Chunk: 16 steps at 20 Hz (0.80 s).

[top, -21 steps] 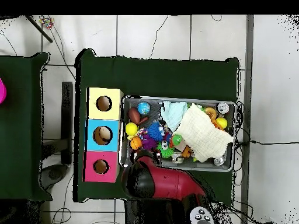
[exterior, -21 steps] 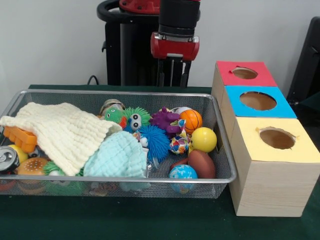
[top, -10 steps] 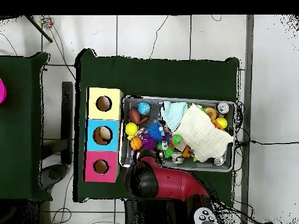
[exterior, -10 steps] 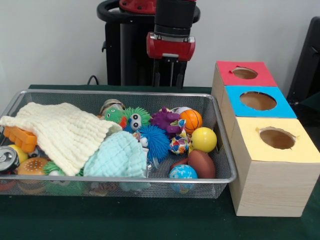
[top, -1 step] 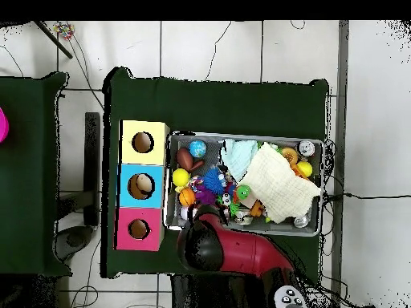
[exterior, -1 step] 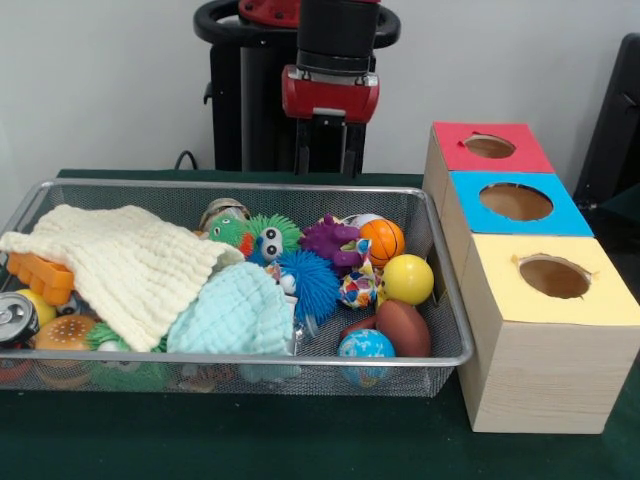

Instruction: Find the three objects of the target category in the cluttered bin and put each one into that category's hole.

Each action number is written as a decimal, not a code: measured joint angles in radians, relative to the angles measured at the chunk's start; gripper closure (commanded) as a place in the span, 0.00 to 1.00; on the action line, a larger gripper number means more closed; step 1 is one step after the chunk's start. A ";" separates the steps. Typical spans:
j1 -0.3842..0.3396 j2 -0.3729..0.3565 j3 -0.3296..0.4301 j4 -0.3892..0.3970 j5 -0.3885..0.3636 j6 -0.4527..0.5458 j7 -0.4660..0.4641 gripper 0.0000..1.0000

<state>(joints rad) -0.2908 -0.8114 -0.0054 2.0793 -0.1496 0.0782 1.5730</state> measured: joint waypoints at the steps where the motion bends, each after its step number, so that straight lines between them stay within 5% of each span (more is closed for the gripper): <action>1: -0.001 0.000 0.001 0.000 0.000 -0.001 0.000 0.00; 16: 0.005 -0.001 0.016 0.000 0.000 -0.011 0.000 0.00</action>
<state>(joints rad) -0.2854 -0.8126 0.0103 2.0793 -0.1494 0.0676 1.5730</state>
